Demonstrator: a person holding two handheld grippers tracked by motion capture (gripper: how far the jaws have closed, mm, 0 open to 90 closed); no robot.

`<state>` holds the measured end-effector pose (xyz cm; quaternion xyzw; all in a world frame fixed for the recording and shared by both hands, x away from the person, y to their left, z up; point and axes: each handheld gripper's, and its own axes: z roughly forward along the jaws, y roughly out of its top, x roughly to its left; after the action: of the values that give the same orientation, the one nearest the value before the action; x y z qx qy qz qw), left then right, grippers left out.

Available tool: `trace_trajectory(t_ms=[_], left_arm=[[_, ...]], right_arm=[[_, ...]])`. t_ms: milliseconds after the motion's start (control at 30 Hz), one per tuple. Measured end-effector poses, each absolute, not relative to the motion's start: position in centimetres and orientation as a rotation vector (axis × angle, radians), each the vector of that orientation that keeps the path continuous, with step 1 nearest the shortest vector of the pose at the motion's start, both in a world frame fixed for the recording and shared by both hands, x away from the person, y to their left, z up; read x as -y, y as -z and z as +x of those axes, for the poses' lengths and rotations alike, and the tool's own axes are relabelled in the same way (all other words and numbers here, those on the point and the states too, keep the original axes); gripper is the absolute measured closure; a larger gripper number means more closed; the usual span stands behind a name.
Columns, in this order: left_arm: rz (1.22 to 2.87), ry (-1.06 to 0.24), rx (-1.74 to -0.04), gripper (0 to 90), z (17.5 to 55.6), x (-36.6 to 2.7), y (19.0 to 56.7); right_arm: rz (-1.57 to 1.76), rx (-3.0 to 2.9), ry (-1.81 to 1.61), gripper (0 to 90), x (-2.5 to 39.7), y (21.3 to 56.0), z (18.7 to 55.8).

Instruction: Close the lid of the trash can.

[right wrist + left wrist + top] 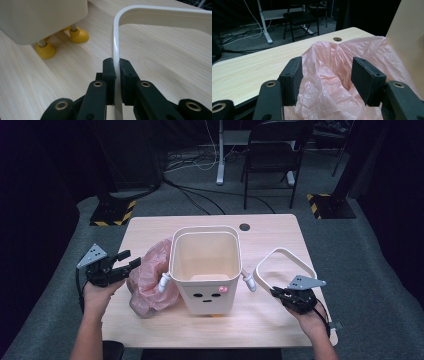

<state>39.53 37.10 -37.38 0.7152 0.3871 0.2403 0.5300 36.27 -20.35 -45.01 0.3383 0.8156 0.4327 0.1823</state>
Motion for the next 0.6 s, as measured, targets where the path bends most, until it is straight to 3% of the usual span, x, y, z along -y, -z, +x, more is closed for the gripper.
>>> trace_trajectory(t_ms=[600], left_arm=[[1.7, -0.576, -0.926, 42.3, 39.3, -37.2, 37.2]], right_arm=[[0.914, -2.258, -1.322, 83.8, 21.9, 40.6, 35.7]])
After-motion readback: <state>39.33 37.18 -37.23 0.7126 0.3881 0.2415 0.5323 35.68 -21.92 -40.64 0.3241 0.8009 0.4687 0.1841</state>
